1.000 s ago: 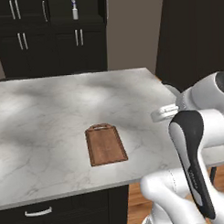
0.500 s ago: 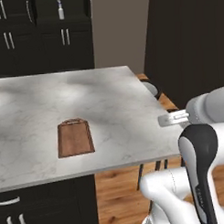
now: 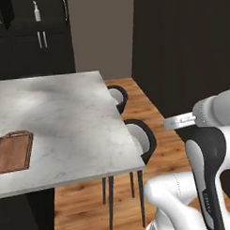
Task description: Grab the spray bottle from the cabinet, then place it next to the cutting board for sanitizing. Then grab the dish brush from the countertop next to the sink and place it next to the cutting board.
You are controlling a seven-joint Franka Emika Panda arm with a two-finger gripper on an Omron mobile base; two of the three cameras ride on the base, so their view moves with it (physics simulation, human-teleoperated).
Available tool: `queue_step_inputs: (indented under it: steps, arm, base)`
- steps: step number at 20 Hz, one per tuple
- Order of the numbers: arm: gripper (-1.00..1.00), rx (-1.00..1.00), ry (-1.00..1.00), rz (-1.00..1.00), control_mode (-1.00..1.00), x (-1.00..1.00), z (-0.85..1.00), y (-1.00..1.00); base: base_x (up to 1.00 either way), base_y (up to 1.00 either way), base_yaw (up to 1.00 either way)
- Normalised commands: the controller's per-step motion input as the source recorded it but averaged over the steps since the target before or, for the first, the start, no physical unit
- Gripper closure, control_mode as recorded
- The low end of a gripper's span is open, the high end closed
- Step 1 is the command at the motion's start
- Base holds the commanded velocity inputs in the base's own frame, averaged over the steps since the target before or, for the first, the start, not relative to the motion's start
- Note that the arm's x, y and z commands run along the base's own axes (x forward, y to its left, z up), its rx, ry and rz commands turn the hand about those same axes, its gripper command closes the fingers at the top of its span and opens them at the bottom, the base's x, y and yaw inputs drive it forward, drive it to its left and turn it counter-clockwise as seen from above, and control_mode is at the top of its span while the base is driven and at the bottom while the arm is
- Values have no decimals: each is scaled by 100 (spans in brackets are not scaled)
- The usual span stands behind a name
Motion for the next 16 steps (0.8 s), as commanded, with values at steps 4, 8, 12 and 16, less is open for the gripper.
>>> queue_step_inputs:
  steps: [4, 8, 12, 16]
  arm:
    - [-100, 0, 0, 0, 100, 0, 0, 0]
    - [-100, 0, 0, 0, 100, 0, 0, 0]
    - [-100, 0, 0, 0, 100, 0, 0, 0]
    - [-100, 0, 0, 0, 100, 0, 0, 0]
  base:
    - [43, -100, 0]
    - [95, -77, 4]
    - [100, -36, 9]
    - [100, -17, 13]
